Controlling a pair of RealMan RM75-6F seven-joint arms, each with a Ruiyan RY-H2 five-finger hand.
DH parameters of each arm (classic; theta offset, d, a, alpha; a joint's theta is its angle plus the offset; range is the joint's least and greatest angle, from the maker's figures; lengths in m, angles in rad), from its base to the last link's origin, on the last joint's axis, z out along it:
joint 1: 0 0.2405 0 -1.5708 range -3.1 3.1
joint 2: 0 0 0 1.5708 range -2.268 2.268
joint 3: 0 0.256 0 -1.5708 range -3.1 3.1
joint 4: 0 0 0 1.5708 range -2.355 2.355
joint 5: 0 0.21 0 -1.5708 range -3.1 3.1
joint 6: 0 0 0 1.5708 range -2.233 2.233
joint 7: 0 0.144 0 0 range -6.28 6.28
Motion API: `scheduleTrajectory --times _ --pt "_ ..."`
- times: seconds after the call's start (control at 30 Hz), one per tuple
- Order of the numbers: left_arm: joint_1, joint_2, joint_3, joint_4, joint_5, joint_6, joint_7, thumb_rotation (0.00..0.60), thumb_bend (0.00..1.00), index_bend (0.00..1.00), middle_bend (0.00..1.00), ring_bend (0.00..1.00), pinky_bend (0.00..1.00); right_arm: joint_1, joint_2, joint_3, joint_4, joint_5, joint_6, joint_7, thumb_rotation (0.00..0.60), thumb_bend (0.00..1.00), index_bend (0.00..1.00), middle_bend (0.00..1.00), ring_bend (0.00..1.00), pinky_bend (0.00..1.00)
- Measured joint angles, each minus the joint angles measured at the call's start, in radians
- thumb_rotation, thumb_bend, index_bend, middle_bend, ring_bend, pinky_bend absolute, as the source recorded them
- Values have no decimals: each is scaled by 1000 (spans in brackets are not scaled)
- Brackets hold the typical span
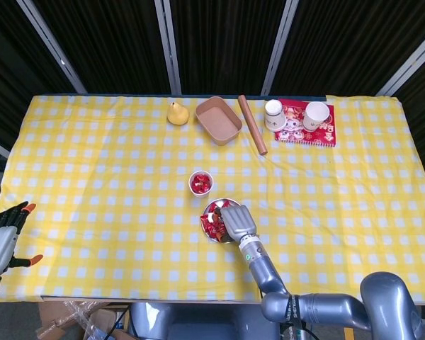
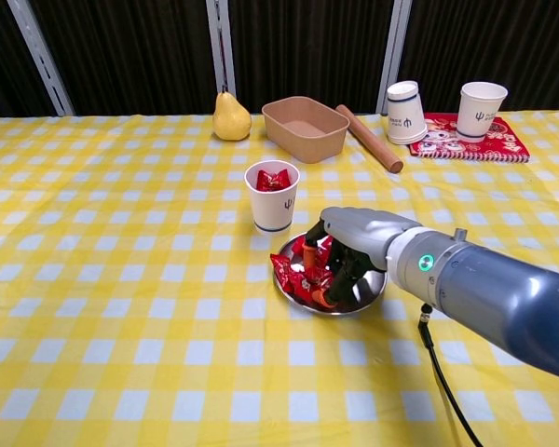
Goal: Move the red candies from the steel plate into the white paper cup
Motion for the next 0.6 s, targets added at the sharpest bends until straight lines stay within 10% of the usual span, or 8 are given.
scheduleTrajectory --times 0.6 --pt "1 0 0 0 3 3 -1 600 47 0 0 0 0 1 20 20 -34 -17 16 3 600 475 570 866 911 850"
